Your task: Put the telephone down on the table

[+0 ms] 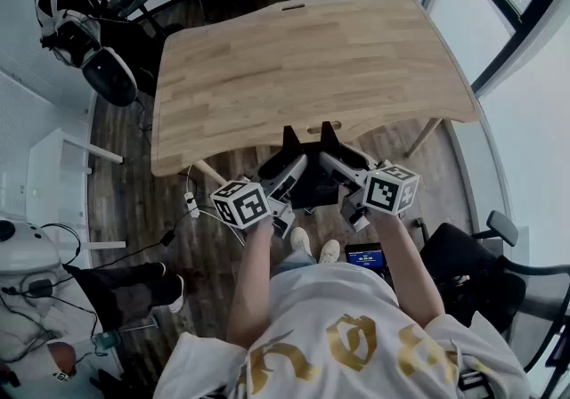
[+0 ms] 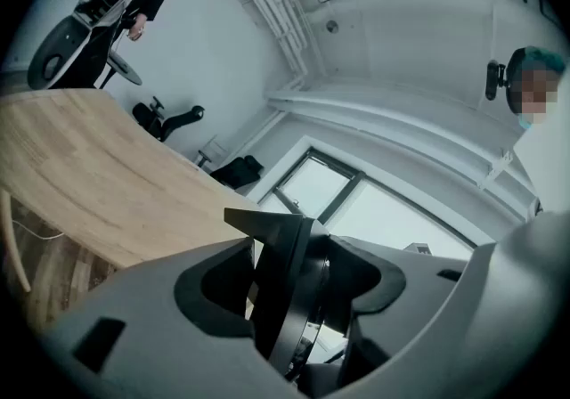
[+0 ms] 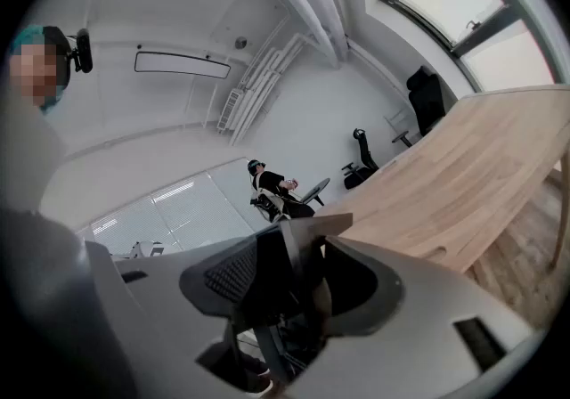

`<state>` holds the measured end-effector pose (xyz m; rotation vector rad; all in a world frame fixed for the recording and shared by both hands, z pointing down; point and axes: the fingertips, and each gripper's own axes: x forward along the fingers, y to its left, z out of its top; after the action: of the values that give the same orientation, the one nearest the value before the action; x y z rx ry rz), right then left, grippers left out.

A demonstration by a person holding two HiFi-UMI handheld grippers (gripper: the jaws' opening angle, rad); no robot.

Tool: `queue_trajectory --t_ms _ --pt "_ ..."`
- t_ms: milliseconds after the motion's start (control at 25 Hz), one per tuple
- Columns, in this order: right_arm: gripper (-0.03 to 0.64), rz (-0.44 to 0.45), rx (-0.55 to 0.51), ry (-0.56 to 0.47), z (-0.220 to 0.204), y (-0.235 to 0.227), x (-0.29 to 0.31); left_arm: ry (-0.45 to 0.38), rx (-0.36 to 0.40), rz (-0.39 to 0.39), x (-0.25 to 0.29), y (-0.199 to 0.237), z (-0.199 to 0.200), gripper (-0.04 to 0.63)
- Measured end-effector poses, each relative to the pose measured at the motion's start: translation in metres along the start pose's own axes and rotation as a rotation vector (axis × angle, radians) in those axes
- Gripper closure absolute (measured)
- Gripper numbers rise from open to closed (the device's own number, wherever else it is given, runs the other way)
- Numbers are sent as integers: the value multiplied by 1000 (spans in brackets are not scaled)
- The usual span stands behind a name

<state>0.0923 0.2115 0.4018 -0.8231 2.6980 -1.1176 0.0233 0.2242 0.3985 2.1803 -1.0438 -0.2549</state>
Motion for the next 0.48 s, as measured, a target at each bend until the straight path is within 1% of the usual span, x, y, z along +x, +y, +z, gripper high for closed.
queue_trajectory --t_ms 160,360,480 --pt "399 -1 -2 10 -1 1 -2 2 -13 7 -1 -2 -3 357" --pt "399 6 22 3 -1 2 -3 10 1 21 -2 -4 -1 357" --pt "399 9 18 5 -1 5 -4 8 -3 23 -4 -6 -2 357"
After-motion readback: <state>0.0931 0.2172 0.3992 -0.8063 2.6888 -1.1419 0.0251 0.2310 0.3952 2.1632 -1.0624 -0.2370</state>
